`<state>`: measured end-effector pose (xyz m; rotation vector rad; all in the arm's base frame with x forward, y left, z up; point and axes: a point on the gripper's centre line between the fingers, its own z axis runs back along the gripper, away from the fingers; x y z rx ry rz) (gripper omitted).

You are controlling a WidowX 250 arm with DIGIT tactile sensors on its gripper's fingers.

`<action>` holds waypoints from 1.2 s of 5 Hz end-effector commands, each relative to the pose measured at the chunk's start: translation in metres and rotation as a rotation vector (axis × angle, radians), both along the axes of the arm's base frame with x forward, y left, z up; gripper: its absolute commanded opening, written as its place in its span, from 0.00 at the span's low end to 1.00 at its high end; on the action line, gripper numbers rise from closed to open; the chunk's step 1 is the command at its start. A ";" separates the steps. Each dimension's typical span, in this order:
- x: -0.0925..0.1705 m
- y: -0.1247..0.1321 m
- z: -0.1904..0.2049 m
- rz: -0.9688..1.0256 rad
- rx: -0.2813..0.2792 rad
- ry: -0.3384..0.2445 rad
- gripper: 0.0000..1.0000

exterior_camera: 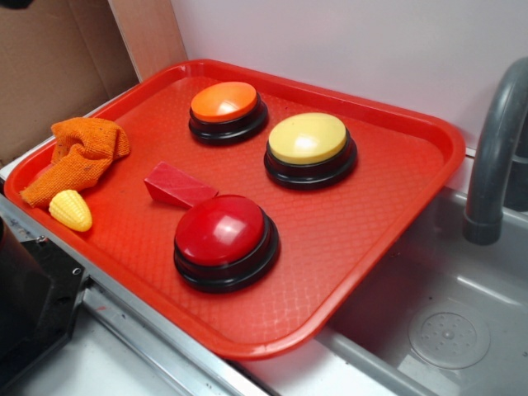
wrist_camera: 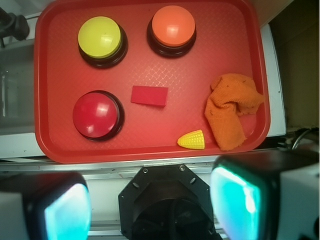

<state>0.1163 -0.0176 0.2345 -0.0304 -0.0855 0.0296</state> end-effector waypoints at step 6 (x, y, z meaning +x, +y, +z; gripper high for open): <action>0.173 0.068 -0.127 0.071 0.067 -0.046 1.00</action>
